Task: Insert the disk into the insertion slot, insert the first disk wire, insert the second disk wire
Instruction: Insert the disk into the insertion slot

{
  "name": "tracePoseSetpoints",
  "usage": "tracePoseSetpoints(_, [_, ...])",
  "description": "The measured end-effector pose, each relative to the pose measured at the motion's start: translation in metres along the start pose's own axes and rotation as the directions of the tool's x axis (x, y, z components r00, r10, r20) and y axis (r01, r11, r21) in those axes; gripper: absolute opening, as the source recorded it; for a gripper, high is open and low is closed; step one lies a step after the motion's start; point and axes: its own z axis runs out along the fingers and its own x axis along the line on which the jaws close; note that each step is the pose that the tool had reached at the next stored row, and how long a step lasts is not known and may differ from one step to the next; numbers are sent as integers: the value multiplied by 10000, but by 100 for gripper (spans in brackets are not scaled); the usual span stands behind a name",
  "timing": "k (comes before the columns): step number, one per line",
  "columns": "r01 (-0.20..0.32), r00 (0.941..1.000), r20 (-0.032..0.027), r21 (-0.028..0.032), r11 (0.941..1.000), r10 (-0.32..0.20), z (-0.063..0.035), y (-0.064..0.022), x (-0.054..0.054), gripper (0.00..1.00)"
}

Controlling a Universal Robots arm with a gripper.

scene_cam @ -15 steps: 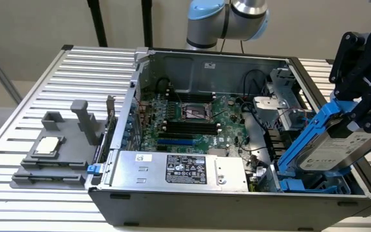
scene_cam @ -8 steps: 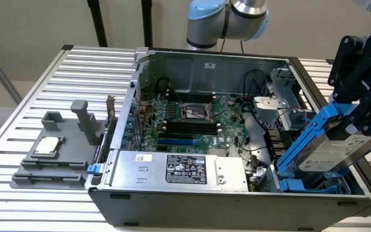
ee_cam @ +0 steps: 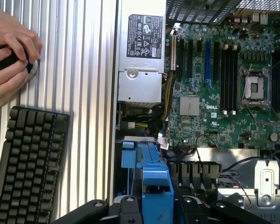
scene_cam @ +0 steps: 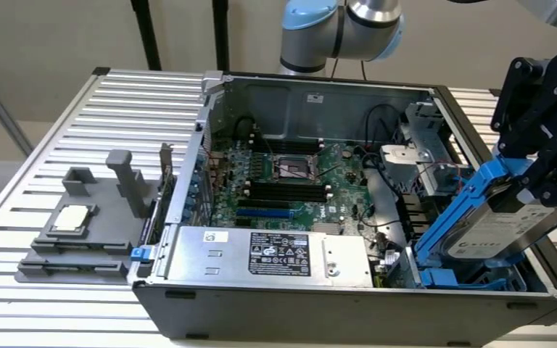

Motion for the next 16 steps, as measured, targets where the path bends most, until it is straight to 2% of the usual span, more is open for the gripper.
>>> tracePoseSetpoints(16, [1,10000,6,0,10000,-1,46,-2,8,33])
